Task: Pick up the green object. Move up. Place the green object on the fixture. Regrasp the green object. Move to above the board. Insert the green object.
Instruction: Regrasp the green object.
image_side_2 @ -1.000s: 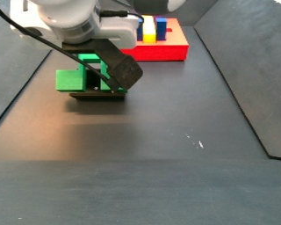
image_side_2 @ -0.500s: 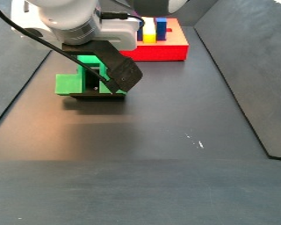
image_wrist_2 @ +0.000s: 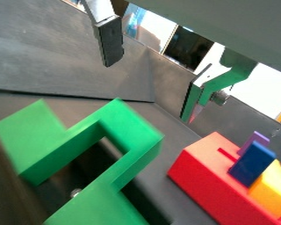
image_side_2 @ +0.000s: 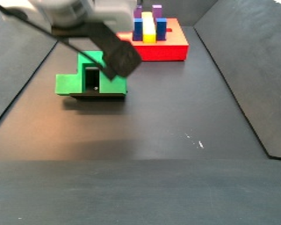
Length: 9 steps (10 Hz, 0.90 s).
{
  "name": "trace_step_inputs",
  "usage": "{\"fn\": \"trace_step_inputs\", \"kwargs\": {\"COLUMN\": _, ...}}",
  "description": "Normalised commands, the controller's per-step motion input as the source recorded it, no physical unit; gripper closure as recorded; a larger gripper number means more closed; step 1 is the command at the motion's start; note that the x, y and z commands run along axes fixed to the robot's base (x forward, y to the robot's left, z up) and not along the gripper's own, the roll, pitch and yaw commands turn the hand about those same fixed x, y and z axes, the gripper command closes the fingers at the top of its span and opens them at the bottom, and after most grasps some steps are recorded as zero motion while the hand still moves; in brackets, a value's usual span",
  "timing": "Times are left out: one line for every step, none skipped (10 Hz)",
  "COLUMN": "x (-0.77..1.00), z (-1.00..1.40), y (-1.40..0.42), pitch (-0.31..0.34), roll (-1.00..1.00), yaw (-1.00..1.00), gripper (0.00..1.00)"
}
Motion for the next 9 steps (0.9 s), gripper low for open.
{"fn": "trace_step_inputs", "kwargs": {"x": 0.0, "z": 0.4, "y": -0.47, "pitch": 0.291, "roll": 0.97, "yaw": 0.02, "gripper": 0.0}}
{"fn": "trace_step_inputs", "kwargs": {"x": -0.03, "z": 0.05, "y": -0.51, "pitch": 0.203, "roll": 1.0, "yaw": 0.0, "gripper": 0.0}}
{"fn": "trace_step_inputs", "kwargs": {"x": -0.13, "z": 0.0, "y": -0.55, "pitch": 0.157, "roll": 1.0, "yaw": 0.0, "gripper": 0.0}}
{"fn": "trace_step_inputs", "kwargs": {"x": -0.16, "z": -0.01, "y": -0.55, "pitch": 0.137, "roll": 1.0, "yaw": 0.02, "gripper": 0.0}}
{"fn": "trace_step_inputs", "kwargs": {"x": -0.17, "z": -0.02, "y": -0.56, "pitch": 0.114, "roll": 1.0, "yaw": 0.04, "gripper": 0.0}}
{"fn": "trace_step_inputs", "kwargs": {"x": -0.17, "z": 0.0, "y": -0.53, "pitch": 0.14, "roll": 1.0, "yaw": 0.04, "gripper": 0.0}}
{"fn": "trace_step_inputs", "kwargs": {"x": -0.12, "z": 0.0, "y": -0.52, "pitch": 0.183, "roll": 1.0, "yaw": 0.02, "gripper": 0.0}}
{"fn": "trace_step_inputs", "kwargs": {"x": -0.12, "z": 0.0, "y": -0.51, "pitch": 0.191, "roll": 1.0, "yaw": 0.01, "gripper": 0.0}}
{"fn": "trace_step_inputs", "kwargs": {"x": -0.1, "z": 0.0, "y": -0.51, "pitch": 0.2, "roll": 1.0, "yaw": 0.01, "gripper": 0.0}}
